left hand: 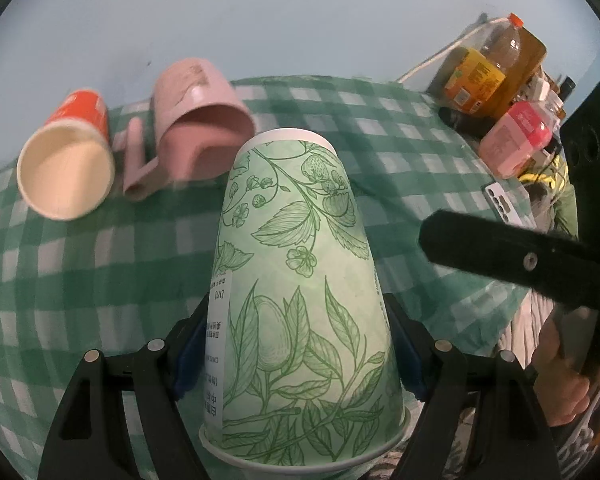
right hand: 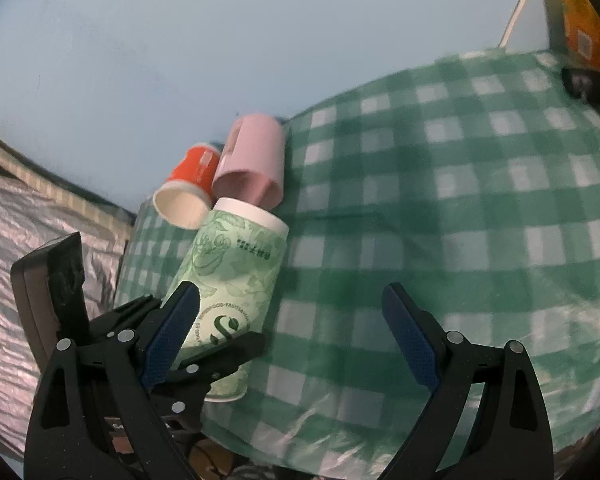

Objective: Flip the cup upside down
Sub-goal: 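Lift the green cup with the right gripper and rotate it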

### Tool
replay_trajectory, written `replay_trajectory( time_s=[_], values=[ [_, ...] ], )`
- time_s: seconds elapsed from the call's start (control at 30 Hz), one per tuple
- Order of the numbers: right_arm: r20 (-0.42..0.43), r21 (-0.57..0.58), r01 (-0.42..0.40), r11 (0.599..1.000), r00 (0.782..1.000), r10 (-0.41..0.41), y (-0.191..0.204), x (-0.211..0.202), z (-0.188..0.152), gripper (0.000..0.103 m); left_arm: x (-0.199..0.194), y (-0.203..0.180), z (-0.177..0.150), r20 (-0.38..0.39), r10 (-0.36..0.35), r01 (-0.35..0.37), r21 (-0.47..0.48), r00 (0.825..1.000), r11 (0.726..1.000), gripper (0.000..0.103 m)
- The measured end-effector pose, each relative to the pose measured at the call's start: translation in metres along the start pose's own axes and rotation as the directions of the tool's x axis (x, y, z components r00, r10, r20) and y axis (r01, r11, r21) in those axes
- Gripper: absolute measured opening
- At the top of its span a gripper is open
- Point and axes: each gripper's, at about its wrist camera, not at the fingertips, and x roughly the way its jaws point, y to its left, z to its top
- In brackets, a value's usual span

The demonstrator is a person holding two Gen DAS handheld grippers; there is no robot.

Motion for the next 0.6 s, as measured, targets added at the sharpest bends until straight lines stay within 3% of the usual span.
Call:
replay_trajectory(
  time_s=[0.53, 0.6],
  values=[
    [-0.055, -0.001, 0.000, 1.000, 0.998, 0.000, 0.003, 0.018, -0.012, 0.092, 0.011, 0.007, -0.011, -0.028, 0.009, -0.010, -0.031, 1.000, 0.999, 0.080],
    [-0.056, 0.000, -0.002, 1.000, 0.998, 0.002, 0.004, 0.019, -0.011, 0.092, 0.009, 0.008, -0.012, -0.022, 0.019, -0.020, -0.032, 1.000, 0.999, 0.084]
  ],
)
